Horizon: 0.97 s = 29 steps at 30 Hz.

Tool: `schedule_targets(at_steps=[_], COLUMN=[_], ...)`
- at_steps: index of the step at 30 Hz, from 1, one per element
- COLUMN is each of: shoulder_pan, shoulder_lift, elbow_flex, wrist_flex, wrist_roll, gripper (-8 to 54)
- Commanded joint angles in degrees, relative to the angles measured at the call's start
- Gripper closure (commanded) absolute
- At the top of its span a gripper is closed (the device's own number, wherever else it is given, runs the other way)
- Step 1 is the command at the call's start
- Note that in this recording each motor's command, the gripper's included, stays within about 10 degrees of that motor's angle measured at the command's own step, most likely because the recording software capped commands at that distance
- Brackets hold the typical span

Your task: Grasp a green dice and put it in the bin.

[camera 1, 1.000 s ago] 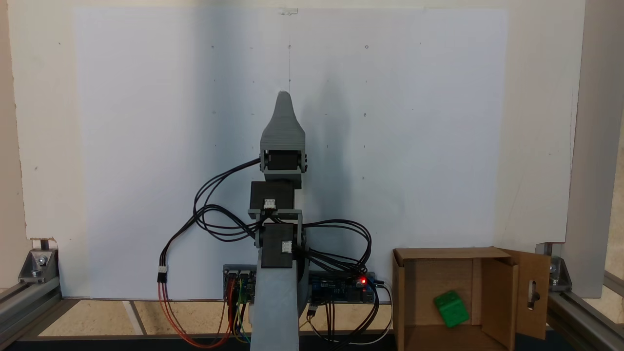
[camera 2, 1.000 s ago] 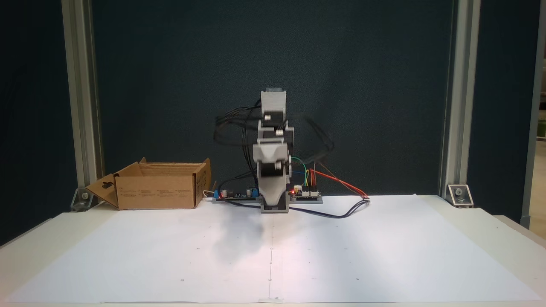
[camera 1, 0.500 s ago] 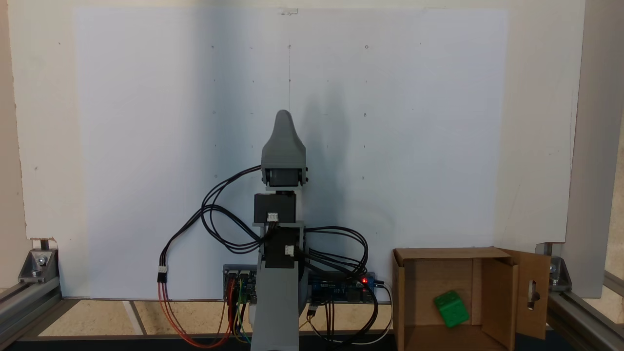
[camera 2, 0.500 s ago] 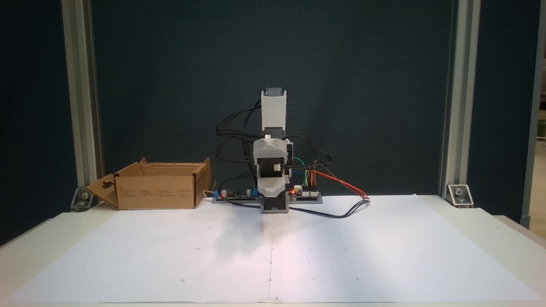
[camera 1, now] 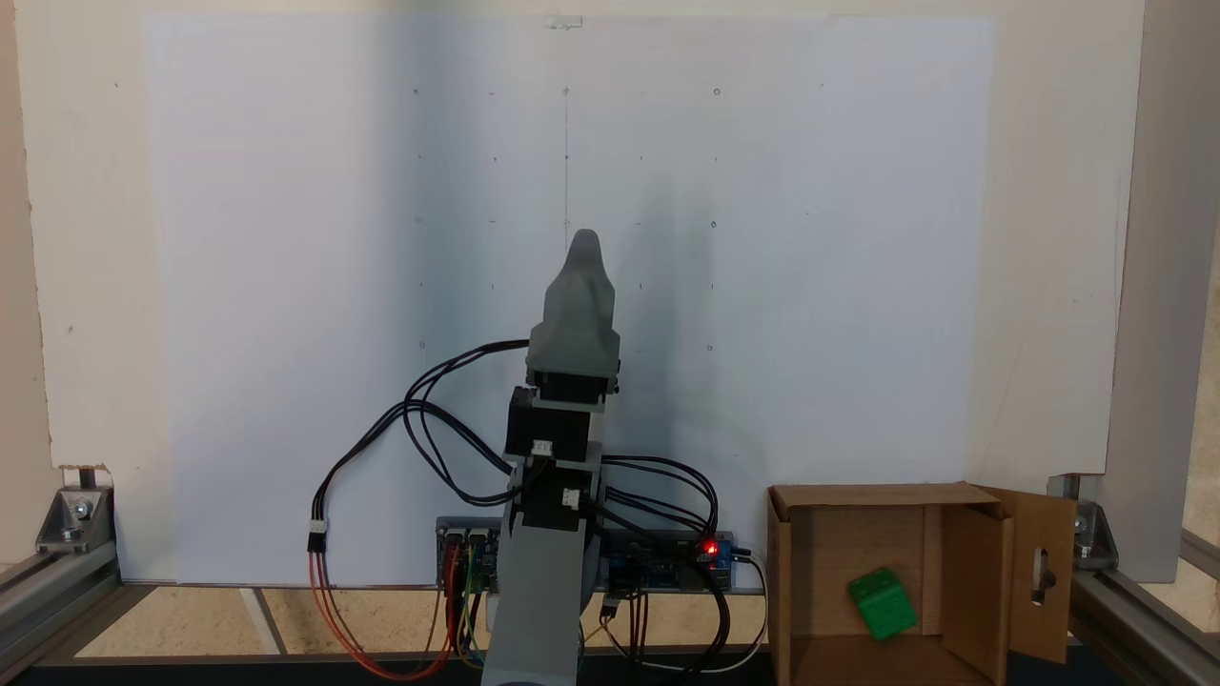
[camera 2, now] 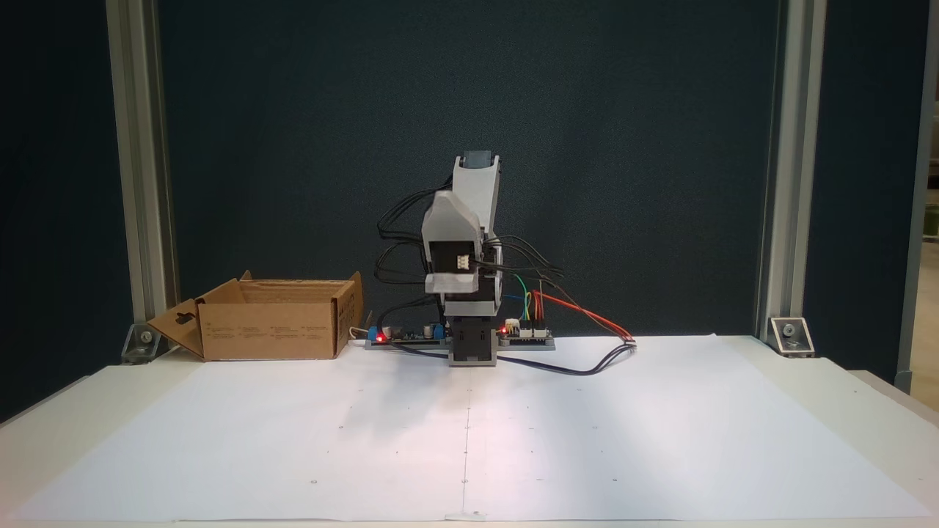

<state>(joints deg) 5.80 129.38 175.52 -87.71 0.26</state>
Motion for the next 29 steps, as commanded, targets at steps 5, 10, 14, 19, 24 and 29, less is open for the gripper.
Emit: schedule_targets(at_steps=[5,10,14,19,24,29], shoulder_pan=[0.0,0.3,0.1,-0.1,-0.3,-0.4], shoulder_lift=[6.2,6.3,6.3,6.2,6.2,6.2], elbow_flex=[3.6,3.6,3.6,3.6,3.6,3.6], wrist_flex=[-6.0,-6.0,-6.0,-6.0,-5.9,-5.8], wrist_roll=[-2.4,-2.5,-2.4,-2.4,-2.4,-2.4], gripper=[0.7,0.6,0.6,0.6,0.6,0.6])
